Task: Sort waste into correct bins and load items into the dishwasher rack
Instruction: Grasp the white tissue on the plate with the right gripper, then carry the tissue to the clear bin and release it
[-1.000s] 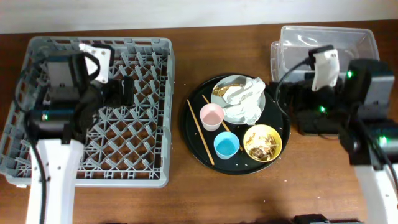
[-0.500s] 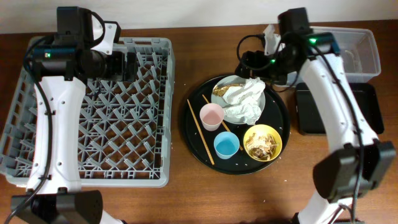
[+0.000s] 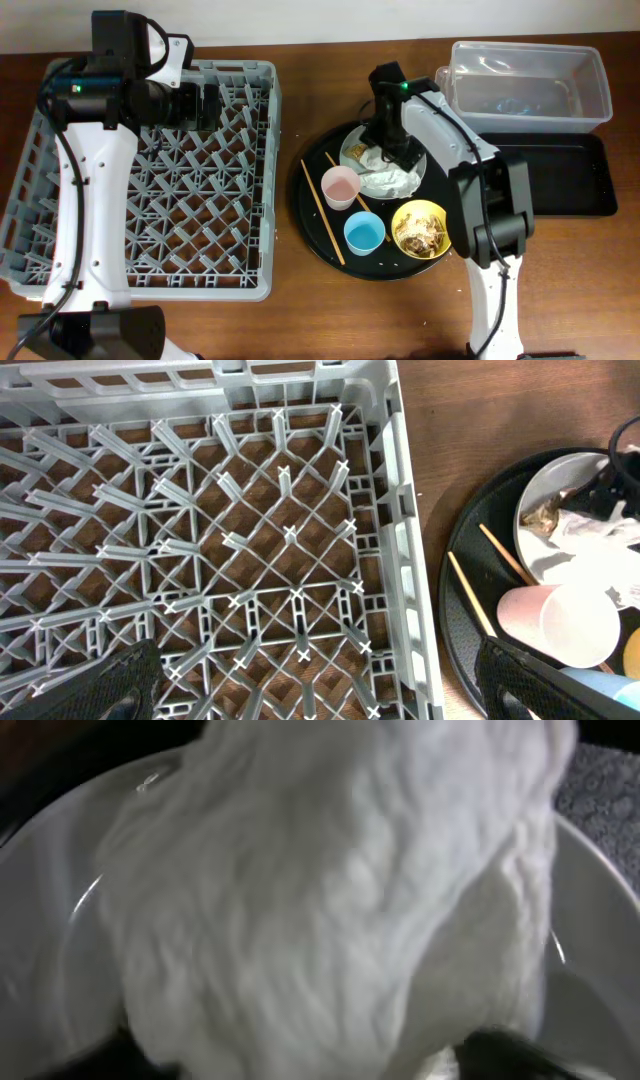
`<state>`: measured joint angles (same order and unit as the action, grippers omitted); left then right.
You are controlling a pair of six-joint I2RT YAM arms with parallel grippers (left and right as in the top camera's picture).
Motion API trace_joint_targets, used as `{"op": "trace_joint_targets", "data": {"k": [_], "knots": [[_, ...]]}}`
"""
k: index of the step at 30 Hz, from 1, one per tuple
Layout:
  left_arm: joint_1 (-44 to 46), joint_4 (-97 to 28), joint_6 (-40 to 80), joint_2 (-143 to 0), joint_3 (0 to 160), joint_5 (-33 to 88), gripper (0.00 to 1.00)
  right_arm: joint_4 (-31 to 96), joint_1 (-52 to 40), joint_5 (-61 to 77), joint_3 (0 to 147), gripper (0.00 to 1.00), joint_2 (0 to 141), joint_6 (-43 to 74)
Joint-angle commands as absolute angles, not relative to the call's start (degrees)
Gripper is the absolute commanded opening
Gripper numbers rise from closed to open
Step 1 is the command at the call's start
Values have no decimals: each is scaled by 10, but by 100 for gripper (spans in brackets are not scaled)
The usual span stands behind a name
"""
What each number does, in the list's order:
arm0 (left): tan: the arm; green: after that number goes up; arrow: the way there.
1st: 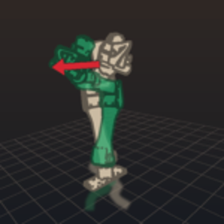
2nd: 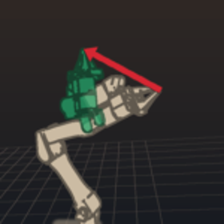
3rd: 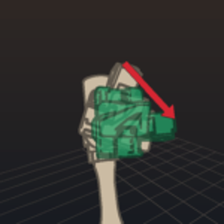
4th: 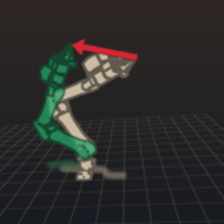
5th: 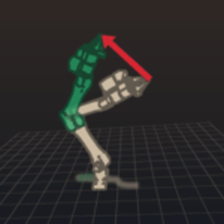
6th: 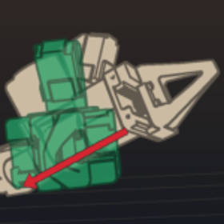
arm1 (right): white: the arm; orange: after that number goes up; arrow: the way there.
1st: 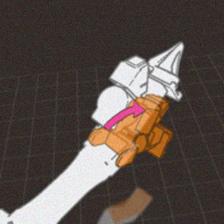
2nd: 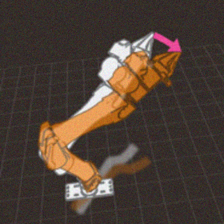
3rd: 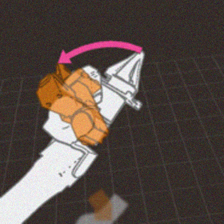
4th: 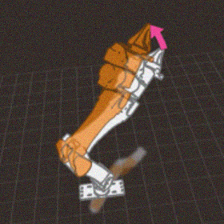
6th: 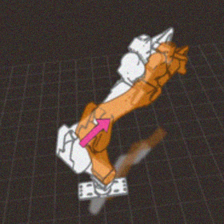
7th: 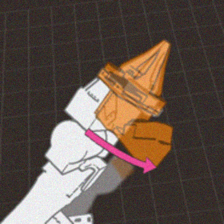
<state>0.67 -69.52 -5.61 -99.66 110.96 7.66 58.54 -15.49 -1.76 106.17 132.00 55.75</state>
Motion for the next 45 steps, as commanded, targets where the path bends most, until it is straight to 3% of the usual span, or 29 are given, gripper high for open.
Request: {"op": "trace_joint_targets", "data": {"k": [1, 3, 7, 10, 14, 19, 22, 23, 24, 26, 28, 30, 32, 34, 37, 39, 44, 45], "knots": [[4, -695, -61, -999, 1122, 75, 100, 596, -158, -23, 1056, 36, 1329, 558], [5, -695, -61, -999, 1122, 75, 100, 597, -154, 27, 1062, 4, 1327, 520], [4, -695, -61, -999, 1122, 75, 100, 640, -133, 102, 1142, 4, 1315, 403], [4, -695, -61, -999, 1122, 75, 100, 801, -114, 101, 1351, 4, 1309, 288], [5, -695, -61, -999, 1122, 75, 100, 910, -51, 98, 1552, 4, 1309, 265], [5, -695, -61, -999, 1122, 75, 100, 805, 77, -136, 1551, 4, 1317, 432], [4, -695, -61, -999, 1122, 75, 100, 628, 101, -190, 1436, 4, 1329, 440], [4, -695, -61, -999, 1122, 75, 100, 566, 105, -189, 1371, 6, 1329, 440], [5, -695, -61, -999, 1122, 75, 100, 528, 109, -189, 1319, 24, 1329, 440], [4, -695, -61, -999, 1122, 75, 100, 500, 113, -189, 1282, 77, 1329, 440], [4, -695, -61, -999, 1122, 75, 100, 500, 113, -185, 1290, 98, 1326, 387], [4, -695, -61, -999, 1122, 75, 99, 533, 113, -105, 1327, 98, 1296, 317], [4, -695, -61, -999, 1122, 75, 100, 621, 112, 84, 1384, 98, 1233, 271], [5, -695, -61, -999, 1122, 75, 100, 685, 96, 162, 1391, 99, 1190, 268], [4, -695, -61, -999, 1122, 75, 100, 799, -11, 118, 1376, 88, 1187, 269], [4, -695, -61, -999, 1122, 75, 100, 786, -66, 61, 1345, 84, 1187, 294], [4, -695, -61, -999, 1122, 75, 99, 797, -77, 15, 1323, 81, 1187, 290], [5, -695, -61, -999, 1122, 75, 100, 777, -84, -16, 1268, 75, 1188, 290]]}}
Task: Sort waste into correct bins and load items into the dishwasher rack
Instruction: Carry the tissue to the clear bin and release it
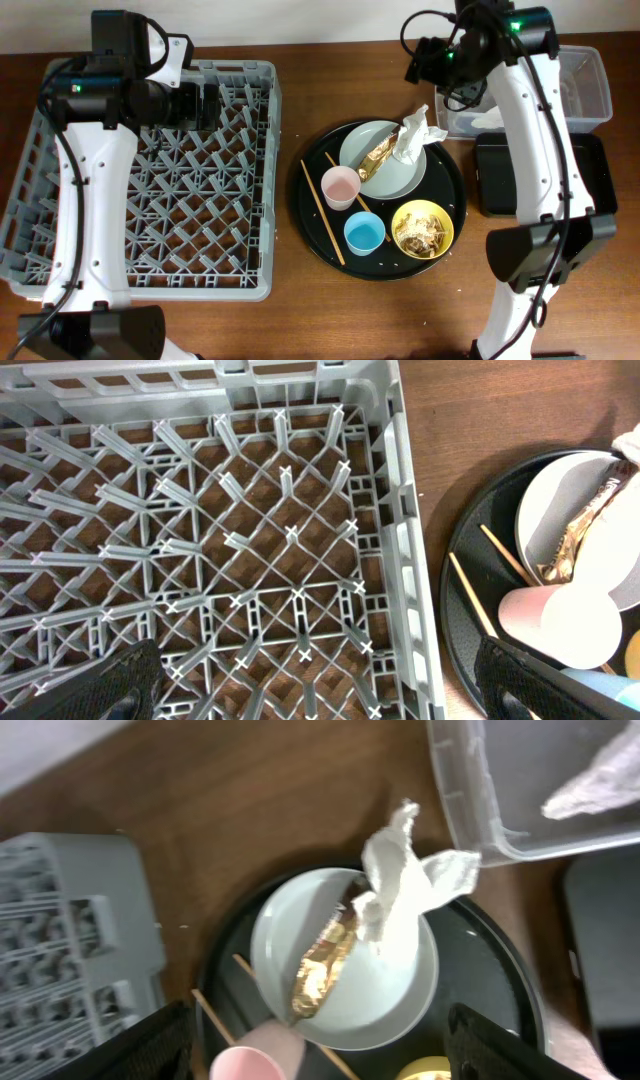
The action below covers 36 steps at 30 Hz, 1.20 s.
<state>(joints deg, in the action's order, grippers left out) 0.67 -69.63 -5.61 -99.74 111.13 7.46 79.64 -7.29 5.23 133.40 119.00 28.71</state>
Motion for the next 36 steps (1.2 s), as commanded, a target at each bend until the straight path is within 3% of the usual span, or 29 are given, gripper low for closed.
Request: {"op": "trace_joint_targets", "data": {"k": [1, 6, 15, 16, 18, 19, 24, 27, 33, 34, 35, 36], "knots": [[4, -695, -61, -999, 1122, 75, 100, 758, -87, -16, 1229, 63, 1188, 290], [4, -695, -61, -999, 1122, 75, 100, 552, -110, -61, 999, 50, 1188, 292], [4, -695, -61, -999, 1122, 75, 100, 524, -110, -82, 966, 45, 1223, 289], [4, -695, -61, -999, 1122, 75, 100, 521, -110, -82, 961, 33, 1223, 289], [4, -695, -61, -999, 1122, 75, 100, 505, -110, -82, 933, 21, 1223, 289], [5, -695, -61, -999, 1122, 75, 100, 495, -110, -82, 922, 4, 1223, 289], [4, -695, -61, -999, 1122, 75, 100, 578, -98, -80, 1055, 4, 1140, 284], [4, -695, -61, -999, 1122, 75, 100, 581, -28, -106, 1166, 4, 1064, 257], [5, -695, -61, -999, 1122, 75, 100, 457, 117, -112, 1173, 4, 1159, 259], [4, -695, -61, -999, 1122, 75, 100, 454, 117, -111, 1173, 38, 1189, 259], [4, -695, -61, -999, 1122, 75, 100, 455, 115, -98, 1173, 99, 1204, 259], [4, -695, -61, -999, 1122, 75, 100, 453, 115, -93, 1174, 98, 1202, 259]]}}
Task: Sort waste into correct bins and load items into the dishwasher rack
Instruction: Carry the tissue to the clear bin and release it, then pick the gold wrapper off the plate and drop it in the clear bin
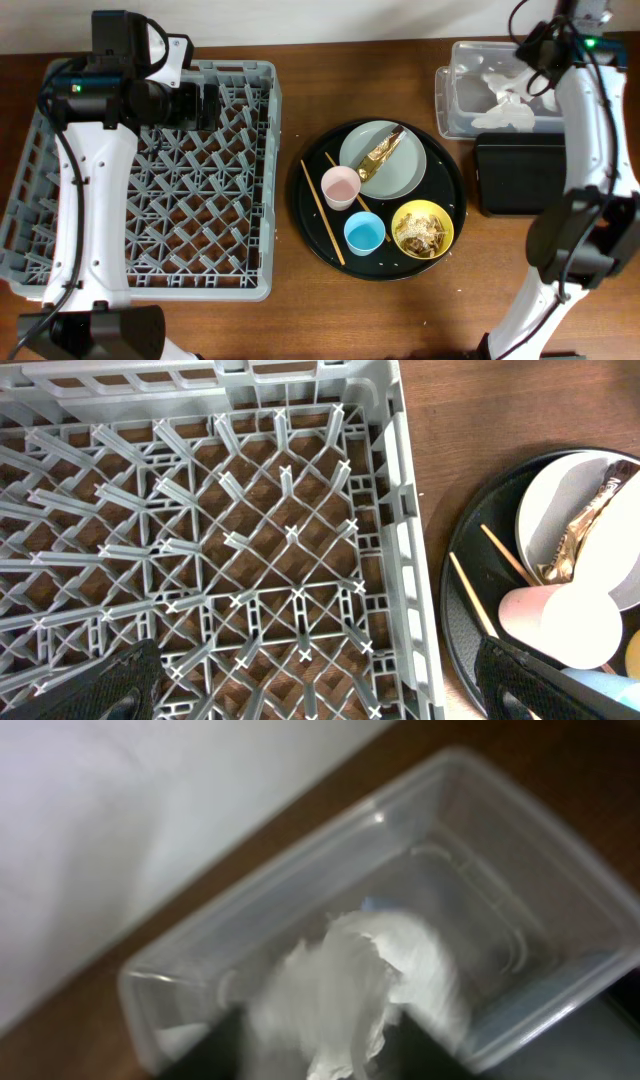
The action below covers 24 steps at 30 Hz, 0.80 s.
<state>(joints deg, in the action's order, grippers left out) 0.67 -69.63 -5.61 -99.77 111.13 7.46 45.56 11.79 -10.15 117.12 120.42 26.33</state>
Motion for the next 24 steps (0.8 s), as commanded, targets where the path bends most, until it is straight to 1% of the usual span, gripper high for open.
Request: {"op": "trace_joint_targets", "data": {"k": [1, 2, 3, 4, 5, 6, 7, 8, 9, 11, 12, 13, 15, 17, 20, 22, 24], "knots": [[4, -695, -61, -999, 1122, 75, 100, 452, 115, -92, 1183, 98, 1187, 257], [5, -695, -61, -999, 1122, 75, 100, 470, 115, -84, 1208, 98, 1174, 254], [4, -695, -61, -999, 1122, 75, 100, 506, 115, -24, 1247, 98, 1160, 221], [4, -695, -61, -999, 1122, 75, 100, 563, 113, 48, 1289, 98, 1145, 203], [4, -695, -61, -999, 1122, 75, 100, 648, 109, 167, 1333, 99, 1132, 201], [4, -695, -61, -999, 1122, 75, 100, 671, 107, 211, 1341, 98, 1129, 201], [5, -695, -61, -999, 1122, 75, 100, 710, 95, 284, 1340, 99, 1129, 199], [4, -695, -61, -999, 1122, 75, 100, 757, 60, 280, 1327, 87, 1129, 199], [4, -695, -61, -999, 1122, 75, 100, 780, 31, 267, 1317, 79, 1129, 199], [4, -695, -61, -999, 1122, 75, 100, 816, -55, 110, 1288, 78, 1131, 257], [4, -695, -61, -999, 1122, 75, 100, 813, -105, 13, 1246, 77, 1136, 319], [4, -695, -61, -999, 1122, 75, 100, 802, -126, -26, 1218, 77, 1140, 349], [4, -695, -61, -999, 1122, 75, 100, 712, -165, -41, 1113, 76, 1152, 385], [4, -695, -61, -999, 1122, 75, 100, 609, -177, -33, 1016, 72, 1165, 417], [4, -695, -61, -999, 1122, 75, 100, 531, -176, -37, 973, 70, 1215, 425], [4, -695, -61, -999, 1122, 75, 100, 518, -177, -34, 973, 70, 1265, 425], [4, -695, -61, -999, 1122, 75, 100, 515, -177, -34, 973, 70, 1282, 425]]}}
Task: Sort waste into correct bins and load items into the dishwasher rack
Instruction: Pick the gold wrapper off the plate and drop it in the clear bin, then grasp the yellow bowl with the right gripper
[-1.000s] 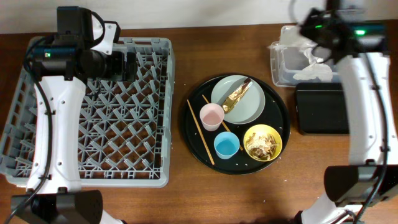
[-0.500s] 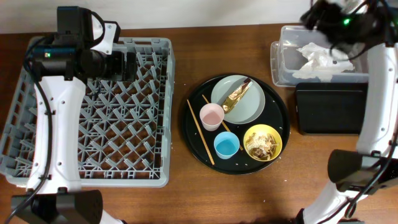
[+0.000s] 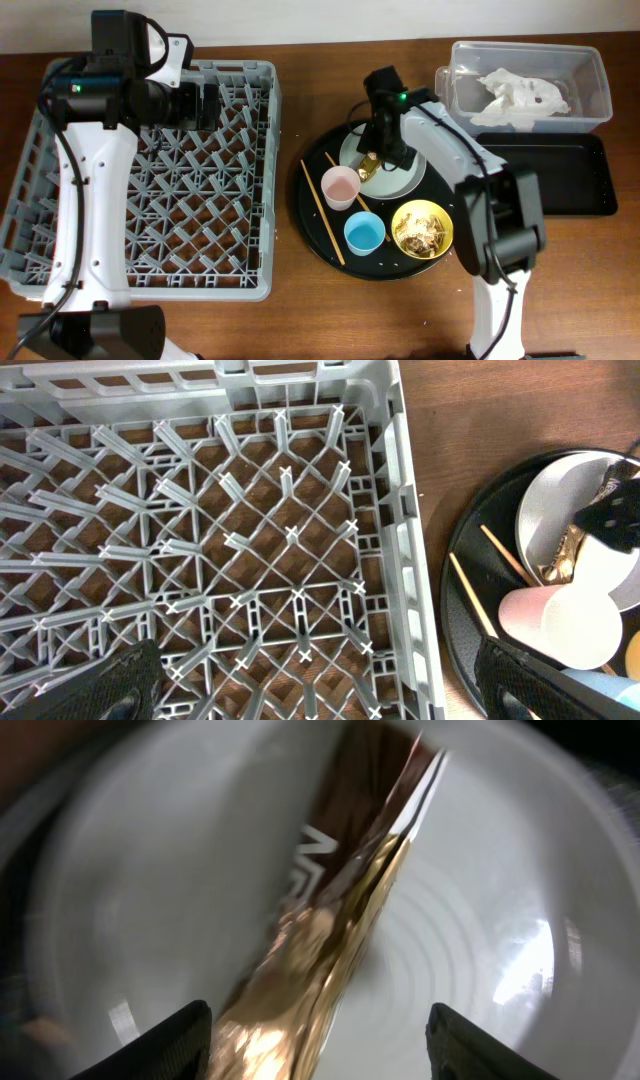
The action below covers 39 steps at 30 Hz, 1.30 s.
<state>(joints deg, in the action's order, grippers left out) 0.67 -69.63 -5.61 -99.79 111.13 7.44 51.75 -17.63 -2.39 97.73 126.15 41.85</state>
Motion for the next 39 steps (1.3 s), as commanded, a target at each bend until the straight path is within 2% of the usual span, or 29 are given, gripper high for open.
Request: {"op": "trace_joint_targets", "data": {"k": [1, 2, 3, 6, 9, 11, 13, 15, 18, 21, 22, 23, 24, 25, 27, 28, 31, 32, 33, 35, 37, 39], "knots": [[4, -695, -61, -999, 1122, 75, 100, 514, -177, -35, 973, 71, 1290, 424], [4, -695, -61, -999, 1122, 75, 99, 514, -177, -35, 973, 70, 1290, 423], [4, -695, -61, -999, 1122, 75, 100, 515, -177, -35, 973, 63, 1290, 423], [5, -695, -61, -999, 1122, 75, 100, 521, -176, -22, 975, 4, 1288, 419], [4, -695, -61, -999, 1122, 75, 100, 587, -173, -3, 1054, 4, 1253, 340], [5, -695, -61, -999, 1122, 75, 100, 680, -143, -7, 1185, 4, 1217, 299], [4, -695, -61, -999, 1122, 75, 100, 727, -75, -52, 1322, 4, 1209, 288], [4, -695, -61, -999, 1122, 75, 100, 700, -10, -67, 1340, 4, 1210, 309], [4, -695, -61, -999, 1122, 75, 100, 613, 76, -114, 1315, 4, 1256, 432], [4, -695, -61, -999, 1122, 75, 99, 536, 105, -112, 1313, 5, 1309, 456], [4, -695, -61, -999, 1122, 75, 100, 529, 106, -112, 1313, 10, 1315, 456], [4, -695, -61, -999, 1122, 75, 99, 512, 106, -112, 1313, 31, 1317, 455], [4, -695, -61, -999, 1122, 75, 100, 493, 106, -112, 1313, 58, 1317, 455], [4, -695, -61, -999, 1122, 75, 100, 486, 106, -111, 1313, 73, 1317, 455], [4, -695, -61, -999, 1122, 75, 100, 484, 106, -100, 1313, 87, 1316, 454], [4, -695, -61, -999, 1122, 75, 100, 486, 106, -45, 1314, 98, 1305, 419], [4, -695, -61, -999, 1122, 75, 100, 518, 100, 162, 1314, 98, 1199, 276], [4, -695, -61, -999, 1122, 75, 100, 545, 95, 180, 1314, 98, 1163, 249], [4, -695, -61, -999, 1122, 75, 100, 616, 78, 176, 1314, 98, 1098, 211], [4, -695, -61, -999, 1122, 75, 100, 675, 58, 171, 1314, 99, 1044, 181], [4, -695, -61, -999, 1122, 75, 99, 746, 41, 156, 1314, 98, 994, 180], [4, -695, -61, -999, 1122, 75, 100, 883, 23, 157, 1314, 99, 968, 183]]}}
